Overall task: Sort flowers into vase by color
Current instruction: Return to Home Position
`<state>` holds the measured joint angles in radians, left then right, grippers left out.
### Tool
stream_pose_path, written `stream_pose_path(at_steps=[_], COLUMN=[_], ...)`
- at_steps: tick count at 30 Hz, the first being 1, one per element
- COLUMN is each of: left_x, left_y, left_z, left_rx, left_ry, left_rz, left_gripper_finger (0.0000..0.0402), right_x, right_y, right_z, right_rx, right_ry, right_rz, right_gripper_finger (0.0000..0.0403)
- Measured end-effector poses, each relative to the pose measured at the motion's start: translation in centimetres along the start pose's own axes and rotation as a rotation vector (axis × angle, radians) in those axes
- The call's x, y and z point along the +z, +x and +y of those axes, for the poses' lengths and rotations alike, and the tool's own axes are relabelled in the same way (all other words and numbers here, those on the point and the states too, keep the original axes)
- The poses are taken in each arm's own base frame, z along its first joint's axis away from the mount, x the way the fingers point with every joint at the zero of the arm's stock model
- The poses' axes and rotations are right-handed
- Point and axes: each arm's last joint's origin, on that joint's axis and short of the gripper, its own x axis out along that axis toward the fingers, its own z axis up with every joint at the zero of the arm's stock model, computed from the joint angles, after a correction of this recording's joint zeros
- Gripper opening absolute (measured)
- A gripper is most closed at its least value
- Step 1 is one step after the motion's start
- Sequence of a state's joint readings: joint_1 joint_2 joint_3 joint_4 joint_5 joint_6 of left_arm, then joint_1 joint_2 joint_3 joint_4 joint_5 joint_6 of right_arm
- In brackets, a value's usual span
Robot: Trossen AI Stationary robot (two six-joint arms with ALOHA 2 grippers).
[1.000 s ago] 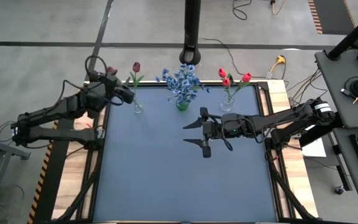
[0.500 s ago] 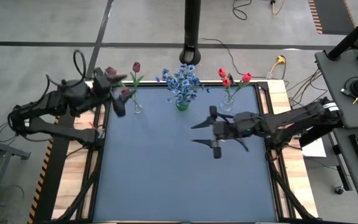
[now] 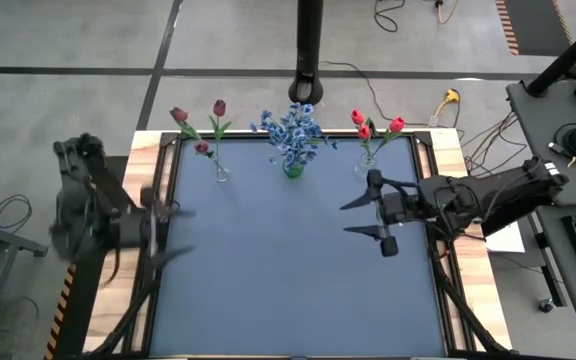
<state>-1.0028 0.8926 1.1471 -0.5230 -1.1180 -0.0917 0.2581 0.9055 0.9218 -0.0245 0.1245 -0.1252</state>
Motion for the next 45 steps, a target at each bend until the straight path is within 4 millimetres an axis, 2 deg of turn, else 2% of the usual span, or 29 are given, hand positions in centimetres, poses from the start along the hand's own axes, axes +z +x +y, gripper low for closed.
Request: stream_pose_path(at_steps=[7, 14, 17, 20, 22, 25, 29, 32, 35, 39, 45], left_x=[-4.0, -4.3, -5.1, -6.2, -7.3, -9.4, -10.8, -11.0, -10.9, -9.6, -9.4], left_y=[-0.9, 0.2, 0.9, 1.7, 2.7, 5.4, 10.2, 13.9, 16.2, 16.7, 13.8], left_z=[-7.9, -14.3, -17.2, -19.8, -21.2, -22.6, -22.1, -20.7, -19.0, -16.1, -12.7], left_rx=[0.033, -0.033, -0.054, -0.051, -0.053, -0.019, -0.067, -0.16, -0.243, -0.268, -0.3], left_ry=[-0.002, -0.037, -0.024, -0.027, -0.03, 0.008, 0.02, 0.075, 0.166, 0.231, 0.324], left_rz=[-0.052, -0.052, -0.033, -0.017, 0.005, 0.045, 0.139, 0.177, 0.169, 0.114, 0.07], left_gripper_finger=[0.0301, 0.0301, 0.0299, 0.0289, 0.0279, 0.0262, 0.023, 0.0199, 0.0164, 0.0114, 0.0022], right_x=[-0.8, -1.6, -2.3, -3.2, -3.9, -5.1, -6.6, -7.6, -8.2, -8.7, -9.1], right_y=[-1.0, -1.8, -2.1, -2.7, -3.1, -3.4, -3.5, -3.9, -4.8, -6.2, -8.1], right_z=[2.0, 4.7, 6.1, 7.4, 8.2, 9.2, 9.4, 9.2, 8.6, 7.7, 6.4], right_rx=[0.117, 0.214, 0.26, 0.224, 0.215, 0.232, 0.235, 0.229, 0.224, 0.217, 0.204], right_ry=[0.066, 0.118, 0.127, 0.096, 0.067, 0.026, -0.009, -0.032, -0.036, -0.024, -0.021], right_rz=[0.011, 0.039, 0.064, 0.086, 0.089, 0.043, -0.043, -0.078, -0.119, -0.167, -0.244], right_gripper_finger=[0.021, 0.021, 0.021, 0.021, 0.021, 0.021, 0.021, 0.021, 0.021, 0.021, 0.021])
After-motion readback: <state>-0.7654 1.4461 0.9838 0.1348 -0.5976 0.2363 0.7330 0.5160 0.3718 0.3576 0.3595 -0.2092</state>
